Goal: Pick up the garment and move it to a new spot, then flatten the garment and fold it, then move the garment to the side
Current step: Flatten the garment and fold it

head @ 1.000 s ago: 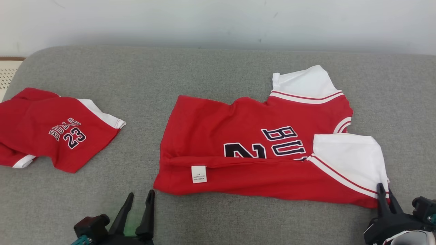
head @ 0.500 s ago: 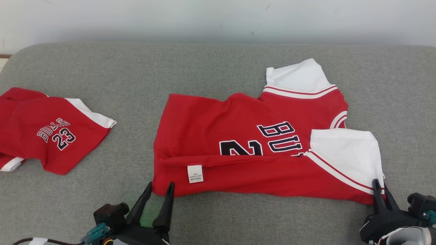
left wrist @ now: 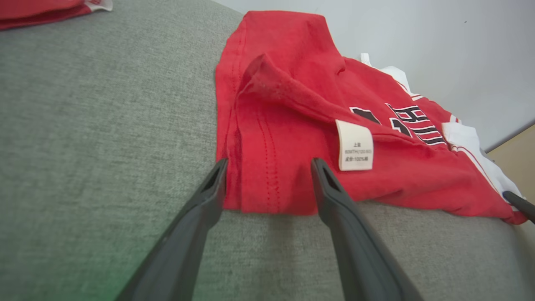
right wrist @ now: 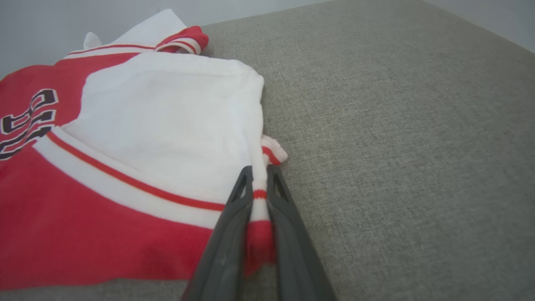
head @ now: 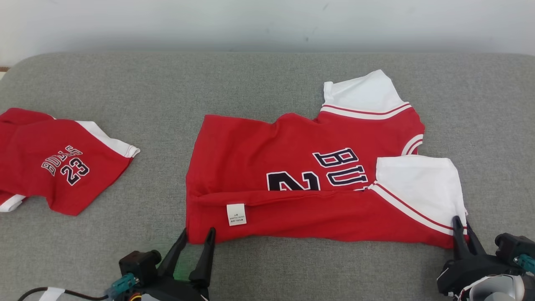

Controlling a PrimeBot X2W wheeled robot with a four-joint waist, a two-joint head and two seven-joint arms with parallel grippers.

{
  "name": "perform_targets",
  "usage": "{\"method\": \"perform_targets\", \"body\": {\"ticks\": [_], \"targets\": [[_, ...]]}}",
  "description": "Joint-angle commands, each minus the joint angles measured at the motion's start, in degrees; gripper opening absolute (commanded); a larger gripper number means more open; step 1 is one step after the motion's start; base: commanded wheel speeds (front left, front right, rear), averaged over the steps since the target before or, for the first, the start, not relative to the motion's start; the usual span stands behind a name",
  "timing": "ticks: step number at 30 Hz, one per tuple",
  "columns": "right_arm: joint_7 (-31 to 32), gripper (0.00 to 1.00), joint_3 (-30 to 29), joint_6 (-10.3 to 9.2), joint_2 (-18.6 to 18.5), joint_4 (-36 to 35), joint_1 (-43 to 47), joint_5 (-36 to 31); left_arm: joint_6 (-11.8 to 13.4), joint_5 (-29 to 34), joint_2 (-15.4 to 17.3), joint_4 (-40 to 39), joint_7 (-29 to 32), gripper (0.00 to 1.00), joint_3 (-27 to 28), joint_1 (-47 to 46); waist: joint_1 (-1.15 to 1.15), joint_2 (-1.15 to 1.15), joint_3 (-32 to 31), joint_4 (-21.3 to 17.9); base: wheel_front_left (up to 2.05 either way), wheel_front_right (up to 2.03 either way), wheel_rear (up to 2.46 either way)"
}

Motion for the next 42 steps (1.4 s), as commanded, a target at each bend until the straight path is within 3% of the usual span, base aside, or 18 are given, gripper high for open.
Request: {"method": "perform_targets", "body": {"ticks": [1, 6, 7, 8, 9, 10, 33, 42], "targets": [[0.0, 0.00, 0.3, -0.08, 0.3, -0.1, -0.1, -0.1, 0.0, -0.4, 0.1, 0.5, -0.2, 1.00, -0.3, -0.7, -0.01, 0.00, 0.0, 0.0, 0.00, 0.00, 0.00], [0.0, 0.00, 0.6, -0.08, 0.2, -0.4, -0.3, 0.2, 0.0, -1.2, 0.1, 1.0, -0.2, 1.00, -0.6, -0.8, -0.01, 0.00, 0.2, -0.4, 0.00, 0.00, 0.00], [0.0, 0.00, 0.7, -0.08, 0.3, -0.5, -0.4, 0.1, 0.0, -1.3, 0.1, 1.2, -0.2, 0.89, -0.7, -1.0, -0.01, 0.00, 0.2, -0.4, 0.00, 0.00, 0.00], [0.0, 0.00, 0.7, -0.08, 0.4, -0.6, -0.4, 0.0, 0.0, -1.4, 0.1, 1.4, -0.2, 0.50, -0.7, -1.2, -0.01, 0.00, 0.1, -0.5, 0.00, 0.00, 0.00], [0.0, 0.00, 0.7, -0.08, 0.4, -0.7, -0.3, -0.1, 0.0, -1.5, 0.2, 1.7, -0.2, 0.34, -1.2, -1.3, -0.01, 0.00, 0.1, -0.6, 0.00, 0.00, 0.00], [0.0, 0.00, 0.7, -0.08, 0.3, -0.7, -0.4, 0.0, 0.0, -1.7, 0.3, 2.1, -0.2, 0.00, -1.6, -1.4, -0.01, 0.00, 0.1, -0.7, 0.00, 0.00, 0.00], [0.0, 0.00, 4.1, -0.08, 0.2, -0.7, 5.5, 2.1, 0.0, -3.9, 3.5, 4.5, -0.2, 0.00, 0.9, 7.2, -0.01, 0.00, -9.9, -1.5, 0.00, 0.00, 0.00], [0.0, 0.00, 7.6, -0.08, -1.8, -1.1, 9.6, 4.9, 0.0, -4.0, 4.9, 6.5, -0.2, 0.00, 1.9, 10.8, -0.01, 0.00, -13.9, -0.9, 0.00, 0.00, 0.00]]}}
